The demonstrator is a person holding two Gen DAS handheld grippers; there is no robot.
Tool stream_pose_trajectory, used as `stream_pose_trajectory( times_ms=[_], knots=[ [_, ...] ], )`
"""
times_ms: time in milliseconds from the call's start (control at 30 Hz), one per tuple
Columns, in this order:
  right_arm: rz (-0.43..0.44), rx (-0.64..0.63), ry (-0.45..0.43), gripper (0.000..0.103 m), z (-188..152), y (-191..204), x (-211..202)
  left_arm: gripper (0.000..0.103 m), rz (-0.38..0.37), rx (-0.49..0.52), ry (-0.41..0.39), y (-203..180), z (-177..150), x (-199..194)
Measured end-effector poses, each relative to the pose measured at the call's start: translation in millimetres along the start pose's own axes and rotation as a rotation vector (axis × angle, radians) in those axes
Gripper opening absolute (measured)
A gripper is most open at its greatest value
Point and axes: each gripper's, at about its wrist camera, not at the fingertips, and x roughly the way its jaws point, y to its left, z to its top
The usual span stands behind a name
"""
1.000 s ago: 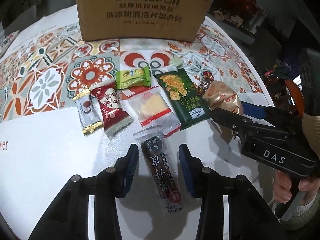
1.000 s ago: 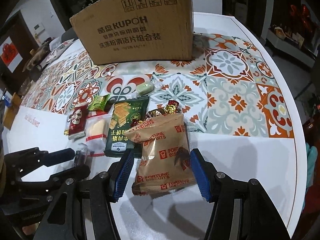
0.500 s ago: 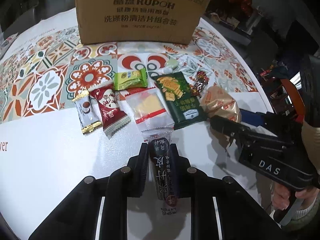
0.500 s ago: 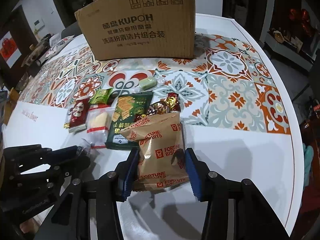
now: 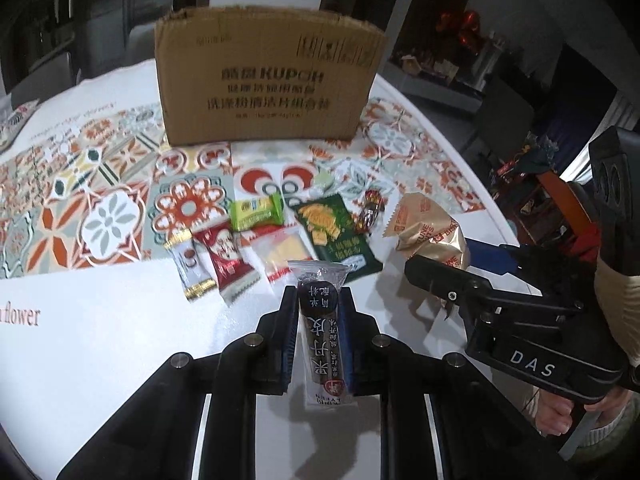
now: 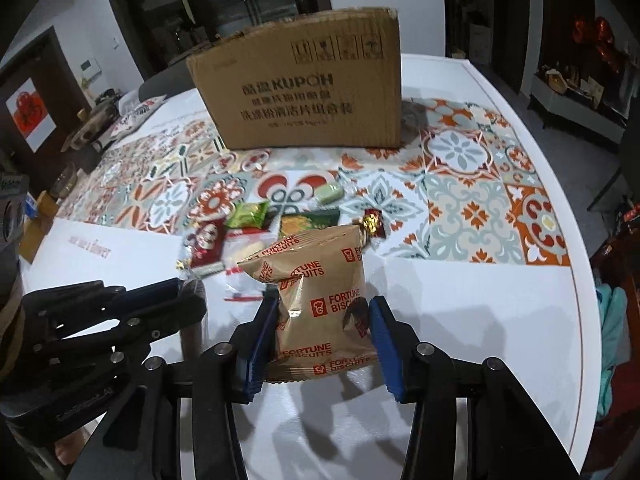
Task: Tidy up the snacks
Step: 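Carry both snacks into the box and open both grippers to release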
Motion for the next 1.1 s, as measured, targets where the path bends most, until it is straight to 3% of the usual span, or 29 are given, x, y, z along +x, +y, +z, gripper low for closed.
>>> stream_pose_trajectory(
  times_ms=[500,1100],
  knots=[
    [-0.008,-0.021,-0.160,0.048,35,21,-39,0.019,0.027,0.042,-0.202,7,34,-52],
    [-0.003,-0.004,-0.331,0.048,116,27,-65,0.019,0.108,0.132,-0.425,18,116,-93]
  ],
)
